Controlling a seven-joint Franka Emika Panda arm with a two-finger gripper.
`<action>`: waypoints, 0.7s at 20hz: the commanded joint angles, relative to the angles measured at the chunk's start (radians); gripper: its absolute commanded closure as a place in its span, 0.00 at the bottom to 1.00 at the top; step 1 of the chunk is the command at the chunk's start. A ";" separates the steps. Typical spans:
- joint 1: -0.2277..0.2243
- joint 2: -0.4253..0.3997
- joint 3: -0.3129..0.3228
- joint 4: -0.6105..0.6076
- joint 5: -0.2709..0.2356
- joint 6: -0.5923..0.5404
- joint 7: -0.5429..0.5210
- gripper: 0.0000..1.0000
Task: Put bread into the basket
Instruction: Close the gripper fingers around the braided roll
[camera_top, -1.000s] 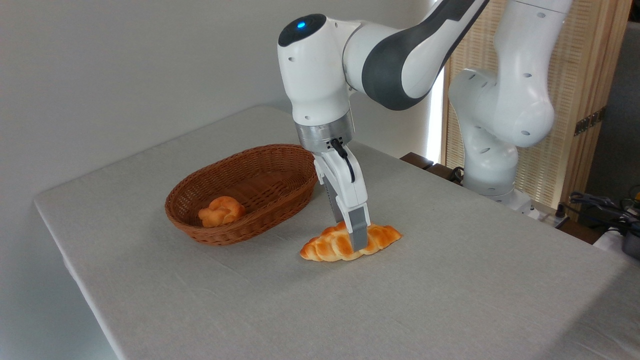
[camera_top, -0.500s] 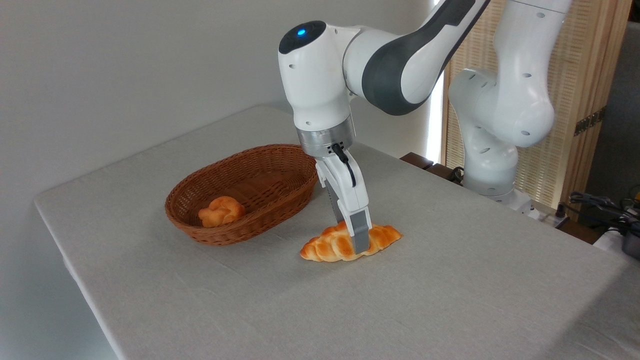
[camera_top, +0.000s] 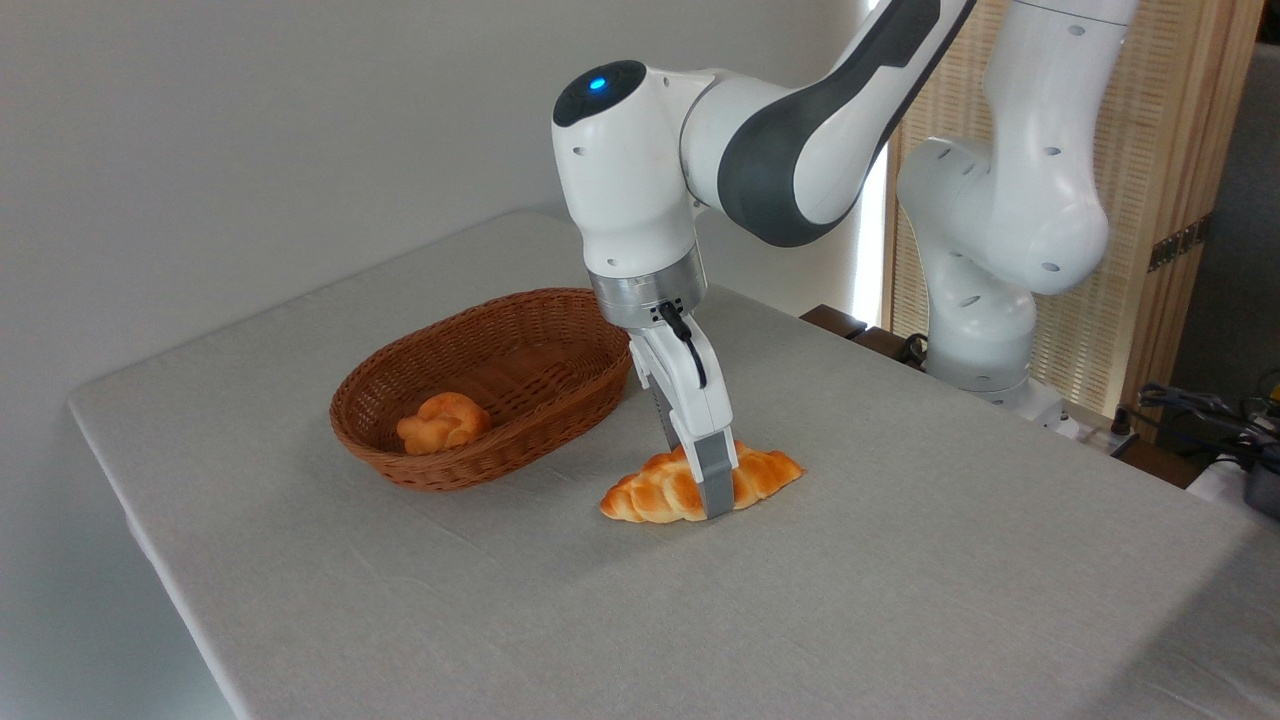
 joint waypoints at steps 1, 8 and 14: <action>-0.014 -0.003 0.016 -0.006 0.015 0.024 0.016 0.67; -0.012 -0.004 0.035 -0.003 0.015 0.013 0.032 0.67; -0.012 -0.004 0.036 0.000 0.015 0.008 0.033 0.67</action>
